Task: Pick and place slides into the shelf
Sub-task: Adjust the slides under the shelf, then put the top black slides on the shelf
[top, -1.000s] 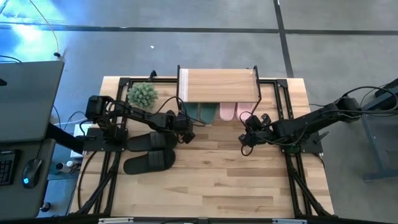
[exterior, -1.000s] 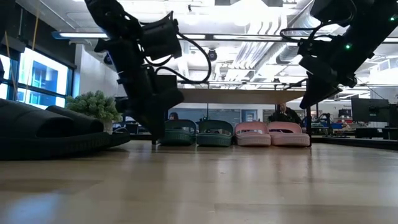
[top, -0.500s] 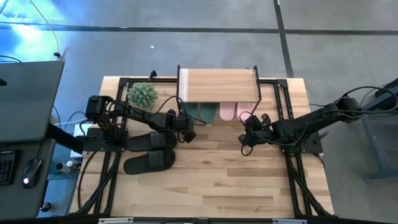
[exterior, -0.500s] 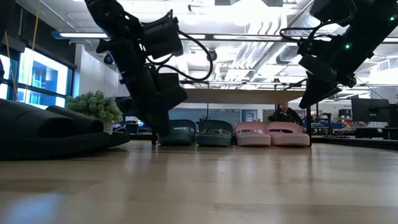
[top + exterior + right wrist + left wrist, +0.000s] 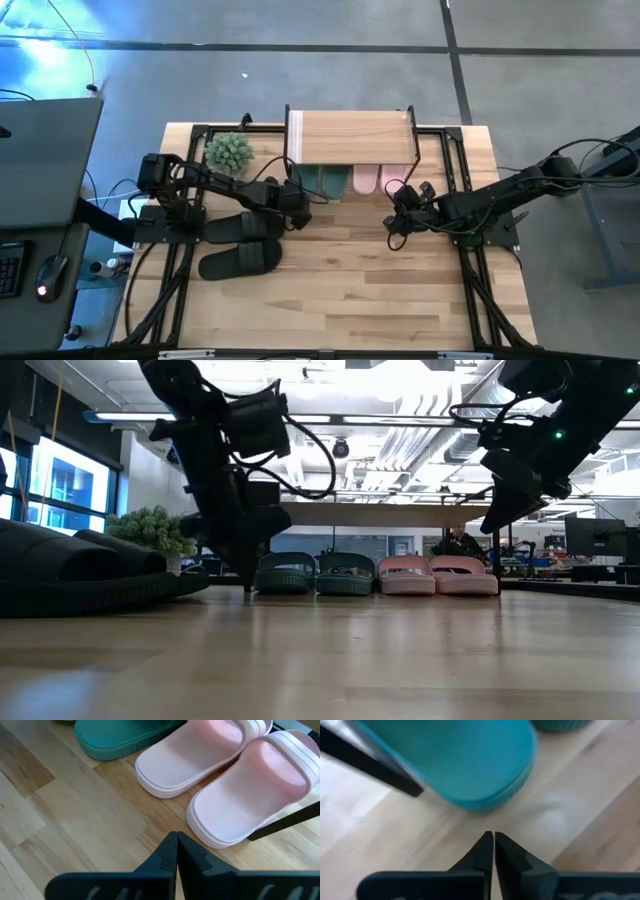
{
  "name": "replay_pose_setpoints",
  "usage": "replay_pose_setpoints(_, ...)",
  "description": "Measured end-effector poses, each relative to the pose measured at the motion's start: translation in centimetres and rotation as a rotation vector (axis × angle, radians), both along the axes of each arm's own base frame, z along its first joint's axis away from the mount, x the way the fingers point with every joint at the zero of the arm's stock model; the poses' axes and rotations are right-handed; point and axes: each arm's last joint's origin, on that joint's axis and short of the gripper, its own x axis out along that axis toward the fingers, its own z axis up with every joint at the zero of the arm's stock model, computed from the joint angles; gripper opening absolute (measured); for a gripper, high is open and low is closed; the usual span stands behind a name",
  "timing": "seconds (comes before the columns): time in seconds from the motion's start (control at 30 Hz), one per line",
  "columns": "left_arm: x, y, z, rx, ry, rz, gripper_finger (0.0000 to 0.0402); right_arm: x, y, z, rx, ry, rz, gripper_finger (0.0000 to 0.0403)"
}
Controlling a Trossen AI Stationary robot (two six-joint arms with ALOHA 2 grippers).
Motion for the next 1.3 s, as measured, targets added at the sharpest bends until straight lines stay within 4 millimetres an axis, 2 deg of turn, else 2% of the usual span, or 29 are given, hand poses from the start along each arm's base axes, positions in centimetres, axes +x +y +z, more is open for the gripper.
replay_pose_setpoints(0.23,0.1,1.5,-1.3,-0.048,0.008,0.012,0.0029,0.0,0.1,0.0,0.016,0.001,0.008,0.0000)
replay_pose_setpoints(0.67,0.9,1.6,-1.4,-0.035,-0.048,-0.024,0.0008,-0.1,0.3,0.0,0.005,0.000,0.014,0.0000)
replay_pose_setpoints(1.3,0.7,1.2,-1.2,-0.059,-0.030,-0.044,0.0019,-0.2,0.3,-0.1,0.012,0.013,0.002,0.0000)
